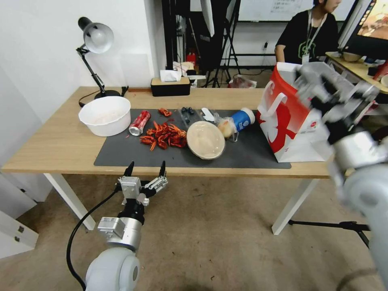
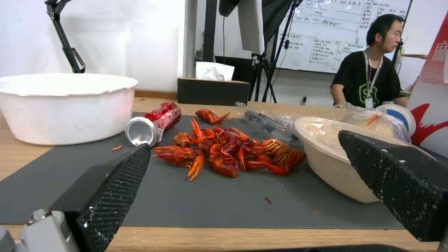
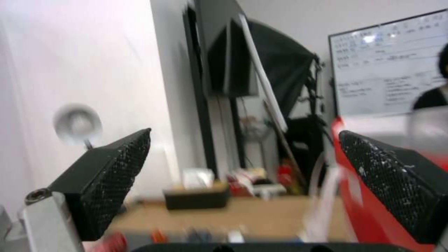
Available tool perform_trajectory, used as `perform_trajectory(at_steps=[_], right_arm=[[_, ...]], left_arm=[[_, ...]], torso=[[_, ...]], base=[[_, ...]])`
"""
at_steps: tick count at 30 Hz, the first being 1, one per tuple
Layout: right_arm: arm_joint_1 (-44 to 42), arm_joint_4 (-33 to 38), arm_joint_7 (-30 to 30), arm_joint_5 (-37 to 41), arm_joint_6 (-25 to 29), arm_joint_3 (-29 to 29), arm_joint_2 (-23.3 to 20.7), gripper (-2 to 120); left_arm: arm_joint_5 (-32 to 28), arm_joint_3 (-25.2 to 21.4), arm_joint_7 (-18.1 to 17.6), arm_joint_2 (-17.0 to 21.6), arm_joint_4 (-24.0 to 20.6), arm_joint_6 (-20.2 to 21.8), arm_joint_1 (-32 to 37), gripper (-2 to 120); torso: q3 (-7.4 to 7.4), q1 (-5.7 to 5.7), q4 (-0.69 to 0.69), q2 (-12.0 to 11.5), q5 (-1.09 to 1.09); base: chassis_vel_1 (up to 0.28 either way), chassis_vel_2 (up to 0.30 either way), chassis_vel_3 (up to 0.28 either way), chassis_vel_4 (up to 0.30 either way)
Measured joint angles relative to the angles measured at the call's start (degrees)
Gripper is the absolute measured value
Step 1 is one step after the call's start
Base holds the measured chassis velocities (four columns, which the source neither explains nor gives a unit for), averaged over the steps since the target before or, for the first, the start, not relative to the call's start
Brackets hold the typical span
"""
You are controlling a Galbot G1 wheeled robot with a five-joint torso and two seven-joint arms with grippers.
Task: Pick up the trash from the table and place it into the takeout bag.
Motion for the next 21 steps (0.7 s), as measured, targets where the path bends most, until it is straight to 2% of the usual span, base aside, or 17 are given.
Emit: perform_trajectory(at_steps=[1,2,5,9,12,13,21], right_arm=[[-2.6,0.5,-0.1,-3.6,0.7,-0.5,1.1,100],[-2.6,0.5,-0.1,-3.6,0.7,-0.5,1.1,100],[-9.8,0.2,0.9,-14.6,5.1,-1.8,4.3,100],[-16.5,-0.8,3.8,-20.3,8.6,-3.1,6.8,100],[-19.2,-2.3,4.7,-22.1,10.8,-4.1,7.8,100],[-21.4,-4.6,5.1,-23.8,13.5,-5.3,8.8,100],[-22.0,-9.2,5.7,-25.0,16.7,-7.9,10.6,100]], left_arm=[[-0.1,0.0,0.0,0.1,0.1,-0.1,0.0,100],[-0.1,0.0,0.0,0.1,0.1,-0.1,0.0,100],[-0.2,-0.1,-0.1,0.2,0.5,-0.6,-0.1,100],[-0.2,-0.1,-0.1,0.3,0.9,-0.9,-0.2,100],[-0.1,-0.1,-0.1,0.3,1.0,-1.0,-0.3,100],[-0.1,-0.1,-0.1,0.3,1.1,-1.0,-0.3,100],[0.0,-0.1,-0.1,0.3,1.0,-1.2,-0.1,100]], torso=[[0.0,0.0,-0.02,0.0,0.0],[0.0,0.0,-0.02,0.0,0.0],[0.0,0.0,0.0,0.0,-0.01],[0.0,0.0,-0.01,0.0,0.0],[0.0,0.0,-0.01,0.0,-0.02],[0.0,-0.01,-0.01,0.0,0.0],[0.0,0.0,0.0,0.0,0.0]], base=[[0.0,0.0,0.0,0.0],[0.0,0.0,0.0,0.0],[0.0,0.0,0.0,0.0],[0.0,0.0,0.0,0.0],[0.0,0.0,0.0,0.0],[0.0,0.0,0.0,0.0],[0.0,0.0,0.0,0.0]])
